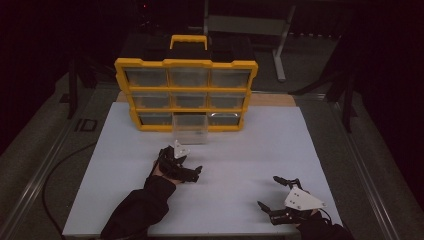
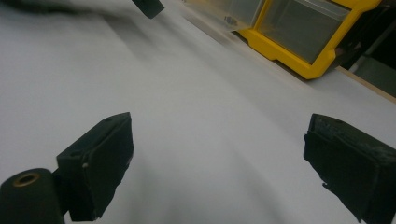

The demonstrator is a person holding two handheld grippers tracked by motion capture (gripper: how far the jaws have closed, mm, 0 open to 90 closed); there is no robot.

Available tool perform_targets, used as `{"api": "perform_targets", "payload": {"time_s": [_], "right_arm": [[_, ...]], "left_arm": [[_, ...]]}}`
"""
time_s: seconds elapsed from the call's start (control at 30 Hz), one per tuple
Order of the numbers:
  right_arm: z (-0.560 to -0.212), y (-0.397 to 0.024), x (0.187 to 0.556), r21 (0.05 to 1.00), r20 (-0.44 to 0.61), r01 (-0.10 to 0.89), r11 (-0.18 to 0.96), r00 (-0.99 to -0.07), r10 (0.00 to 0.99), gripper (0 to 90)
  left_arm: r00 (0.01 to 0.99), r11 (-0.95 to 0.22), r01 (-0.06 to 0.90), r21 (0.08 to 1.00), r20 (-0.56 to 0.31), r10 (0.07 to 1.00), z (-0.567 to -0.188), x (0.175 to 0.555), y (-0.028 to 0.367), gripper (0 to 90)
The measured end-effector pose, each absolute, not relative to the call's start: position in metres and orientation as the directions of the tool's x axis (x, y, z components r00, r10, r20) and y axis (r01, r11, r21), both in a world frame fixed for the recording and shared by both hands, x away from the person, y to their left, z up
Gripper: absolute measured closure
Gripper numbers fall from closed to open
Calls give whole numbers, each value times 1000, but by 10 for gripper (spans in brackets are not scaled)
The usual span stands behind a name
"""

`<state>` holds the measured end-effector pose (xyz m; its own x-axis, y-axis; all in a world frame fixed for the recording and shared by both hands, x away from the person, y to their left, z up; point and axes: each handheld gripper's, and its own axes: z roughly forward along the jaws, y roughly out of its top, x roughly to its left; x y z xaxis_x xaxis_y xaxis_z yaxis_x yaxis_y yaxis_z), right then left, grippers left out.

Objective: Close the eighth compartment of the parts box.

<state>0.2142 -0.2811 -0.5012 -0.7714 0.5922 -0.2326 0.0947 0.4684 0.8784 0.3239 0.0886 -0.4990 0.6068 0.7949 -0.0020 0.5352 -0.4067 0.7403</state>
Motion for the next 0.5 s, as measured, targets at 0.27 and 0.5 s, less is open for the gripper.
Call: {"api": "perform_targets", "payload": {"time_s": [0.27,0.5], "right_arm": [[-501,-281,214,880,-231,93,466,-773,591,85],[-501,-281,214,879,-232,94,468,-773,591,84]], "left_arm": [[527,-369,573,732,15,849,-500,325,87,0],[505,-345,568,747,15,863,-500,325,84,0]]}}
